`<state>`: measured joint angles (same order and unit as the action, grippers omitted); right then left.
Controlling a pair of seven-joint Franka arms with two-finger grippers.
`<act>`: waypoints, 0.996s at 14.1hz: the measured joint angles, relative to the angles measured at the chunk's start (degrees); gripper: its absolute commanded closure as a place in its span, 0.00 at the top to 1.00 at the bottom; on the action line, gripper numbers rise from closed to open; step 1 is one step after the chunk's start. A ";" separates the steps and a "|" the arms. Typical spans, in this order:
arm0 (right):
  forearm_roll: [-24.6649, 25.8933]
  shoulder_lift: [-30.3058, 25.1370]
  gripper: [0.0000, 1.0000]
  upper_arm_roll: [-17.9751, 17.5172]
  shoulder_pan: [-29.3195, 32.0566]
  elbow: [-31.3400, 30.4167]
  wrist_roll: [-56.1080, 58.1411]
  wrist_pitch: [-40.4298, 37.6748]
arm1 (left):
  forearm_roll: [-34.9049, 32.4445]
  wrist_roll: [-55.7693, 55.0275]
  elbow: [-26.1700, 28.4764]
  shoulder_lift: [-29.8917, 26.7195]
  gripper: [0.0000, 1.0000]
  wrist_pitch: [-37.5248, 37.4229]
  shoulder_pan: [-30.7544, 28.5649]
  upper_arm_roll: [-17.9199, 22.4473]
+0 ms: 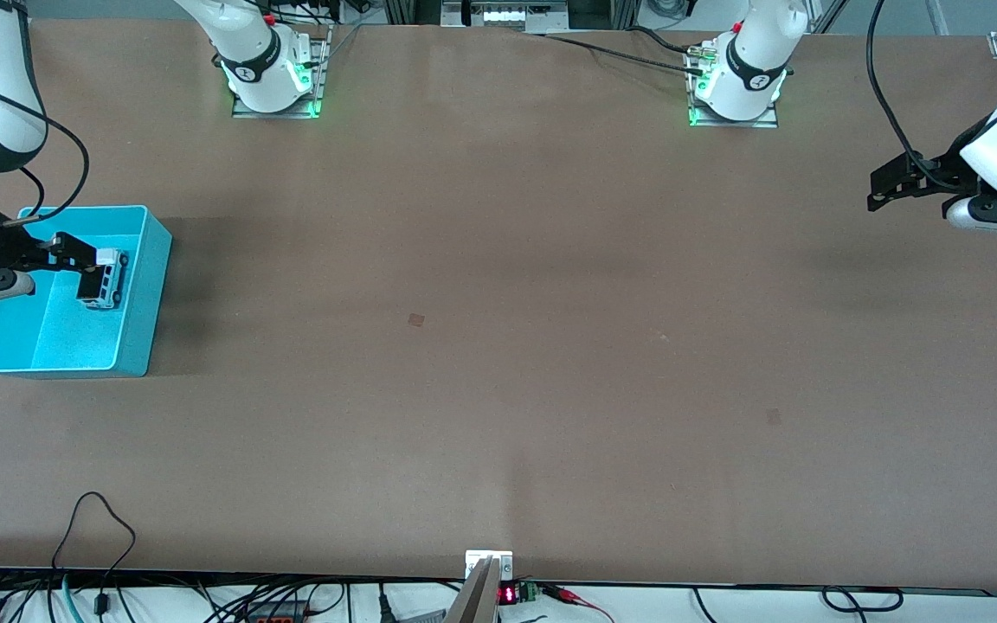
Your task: Wind and store white jeep toy
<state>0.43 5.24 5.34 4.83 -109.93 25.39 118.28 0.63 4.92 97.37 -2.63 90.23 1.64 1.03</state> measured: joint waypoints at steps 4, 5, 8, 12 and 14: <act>-0.03 -1.17 1.00 -0.02 -2.27 1.50 -4.34 -1.68 | 0.00 0.00 -0.03 0.00 1.00 -0.11 0.03 -0.95; -0.03 -1.78 1.00 -0.03 -3.11 2.43 -5.38 -3.57 | 0.00 0.00 -0.04 0.00 1.00 -0.19 -0.02 -0.95; -0.09 -3.09 1.00 -0.05 -6.23 7.70 -9.52 -11.66 | 0.00 0.00 -0.04 0.00 1.00 -0.63 -0.06 -0.96; -0.16 -5.02 1.00 -0.68 -8.54 11.08 -14.60 -16.97 | 0.00 0.00 -0.21 0.00 1.00 -0.64 -0.06 -0.99; -0.61 -6.22 1.00 -2.61 -8.20 11.15 -17.86 -17.22 | 0.00 0.00 -0.26 0.00 1.00 -0.64 -0.05 -1.01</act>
<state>-0.19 -0.98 2.72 -3.37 -98.78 7.53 101.06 0.63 4.92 97.11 -2.63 89.59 1.59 0.02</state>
